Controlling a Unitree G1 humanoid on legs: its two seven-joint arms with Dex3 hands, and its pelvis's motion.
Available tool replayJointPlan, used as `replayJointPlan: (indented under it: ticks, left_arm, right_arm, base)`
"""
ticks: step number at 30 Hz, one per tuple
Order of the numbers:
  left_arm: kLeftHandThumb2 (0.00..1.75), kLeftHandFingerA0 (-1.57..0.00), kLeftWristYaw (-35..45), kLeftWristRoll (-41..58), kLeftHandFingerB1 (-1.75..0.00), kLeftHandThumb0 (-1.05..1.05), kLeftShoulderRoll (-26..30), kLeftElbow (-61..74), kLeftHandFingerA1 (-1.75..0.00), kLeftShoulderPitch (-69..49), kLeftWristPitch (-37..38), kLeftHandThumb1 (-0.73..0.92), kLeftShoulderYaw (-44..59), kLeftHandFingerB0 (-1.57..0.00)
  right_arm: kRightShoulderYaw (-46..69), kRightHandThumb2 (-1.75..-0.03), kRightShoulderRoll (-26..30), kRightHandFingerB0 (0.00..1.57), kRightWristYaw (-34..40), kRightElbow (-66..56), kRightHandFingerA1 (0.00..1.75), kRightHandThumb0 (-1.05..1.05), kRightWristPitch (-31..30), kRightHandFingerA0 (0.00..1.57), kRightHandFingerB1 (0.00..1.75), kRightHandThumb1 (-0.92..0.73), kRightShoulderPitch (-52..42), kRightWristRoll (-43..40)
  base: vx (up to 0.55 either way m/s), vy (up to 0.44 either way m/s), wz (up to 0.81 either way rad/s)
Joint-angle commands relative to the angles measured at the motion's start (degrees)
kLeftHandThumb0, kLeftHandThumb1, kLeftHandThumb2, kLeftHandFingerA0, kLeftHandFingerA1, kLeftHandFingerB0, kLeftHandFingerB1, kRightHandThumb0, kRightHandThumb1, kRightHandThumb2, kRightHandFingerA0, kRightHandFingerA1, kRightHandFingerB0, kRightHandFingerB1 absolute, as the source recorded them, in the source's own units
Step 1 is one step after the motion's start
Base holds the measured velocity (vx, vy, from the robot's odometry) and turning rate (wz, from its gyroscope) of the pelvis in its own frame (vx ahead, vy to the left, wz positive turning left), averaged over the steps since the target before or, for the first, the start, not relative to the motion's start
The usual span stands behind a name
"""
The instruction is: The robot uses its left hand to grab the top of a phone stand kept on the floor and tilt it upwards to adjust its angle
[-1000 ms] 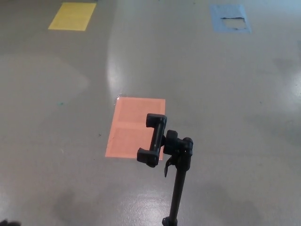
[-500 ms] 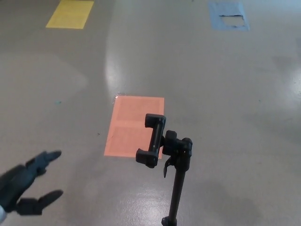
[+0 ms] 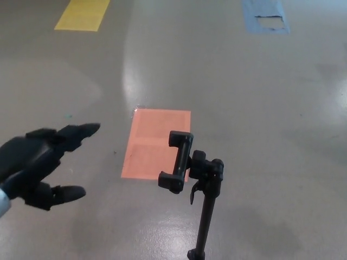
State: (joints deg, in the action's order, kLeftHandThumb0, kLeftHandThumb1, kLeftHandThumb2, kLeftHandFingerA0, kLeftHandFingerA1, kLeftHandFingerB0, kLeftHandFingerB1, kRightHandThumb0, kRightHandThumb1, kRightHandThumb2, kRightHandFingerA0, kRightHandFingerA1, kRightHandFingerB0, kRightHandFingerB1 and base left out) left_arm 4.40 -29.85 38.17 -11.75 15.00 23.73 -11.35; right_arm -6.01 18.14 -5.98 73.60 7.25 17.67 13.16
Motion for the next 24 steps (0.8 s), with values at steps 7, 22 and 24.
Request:
replayJointPlan:
  ticks: [7,22,24]
  left_arm:
    - [0.93,-0.24,-4.6,-16.5,-0.17,-0.78,2.4,7.0,-0.46,7.3,5.2,0.58,-5.8,0.0]
    - [0.93,-0.25,2.1,-15.4,-0.12,-0.82,-1.3,12.8,-0.46,11.6,2.7,0.61,-8.9,0.0]
    - [0.93,-0.26,2.2,-15.5,-0.12,-0.83,-1.9,12.7,-0.46,12.2,2.8,0.63,-9.2,0.0]
  right_arm:
    - [-0.1,-0.63,2.1,0.24,-2.5,0.7,0.4,-0.63,-0.2,0.21,0.32,-0.78,0.7,0.4]
    - [-1.3,-0.62,2.3,0.24,-2.1,1.0,0.38,-0.62,-0.3,0.23,0.31,-0.76,0.6,1.4]
    - [-1.0,-0.63,2.3,0.25,-2.4,0.9,0.39,-0.6,0.3,0.22,0.33,-0.77,0.4,1.0]
  base:
    - [0.0,0.0,0.0]
    - [0.0,0.0,0.0]
    - [0.0,0.0,0.0]
